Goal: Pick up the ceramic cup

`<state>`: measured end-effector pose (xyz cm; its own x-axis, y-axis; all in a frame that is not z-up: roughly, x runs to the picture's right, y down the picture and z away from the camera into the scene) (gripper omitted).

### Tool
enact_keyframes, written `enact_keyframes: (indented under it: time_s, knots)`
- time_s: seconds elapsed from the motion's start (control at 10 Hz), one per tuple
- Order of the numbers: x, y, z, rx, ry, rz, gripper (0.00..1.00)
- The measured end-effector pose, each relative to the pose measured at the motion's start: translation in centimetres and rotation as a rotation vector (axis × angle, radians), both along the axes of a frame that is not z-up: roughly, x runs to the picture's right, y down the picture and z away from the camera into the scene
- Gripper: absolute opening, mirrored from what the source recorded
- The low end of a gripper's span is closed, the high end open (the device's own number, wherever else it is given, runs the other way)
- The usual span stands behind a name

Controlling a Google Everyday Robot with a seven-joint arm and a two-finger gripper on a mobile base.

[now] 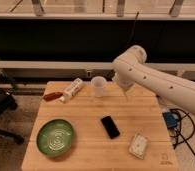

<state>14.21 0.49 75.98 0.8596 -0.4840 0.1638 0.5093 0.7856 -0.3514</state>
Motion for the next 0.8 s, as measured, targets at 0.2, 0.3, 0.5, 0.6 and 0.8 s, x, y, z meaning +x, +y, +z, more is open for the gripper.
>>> enact_keyframes:
  time_s: [0.2,0.3,0.5,0.6,0.8]
  knots:
    - [-0.4,-0.3,0.6,0.001,-0.016,-0.018,0.80]
    - [-0.8,-0.4,0.9,0.001,-0.024,-0.027,0.80]
    - [-2.2,-0.5,1.6,0.000,-0.044,-0.046,0.80]
    - [-2.7,-0.6,1.9,-0.001,-0.052,-0.055,0.80]
    - [-2.5,-0.9,2.5,-0.001,-0.066,-0.071,0.80]
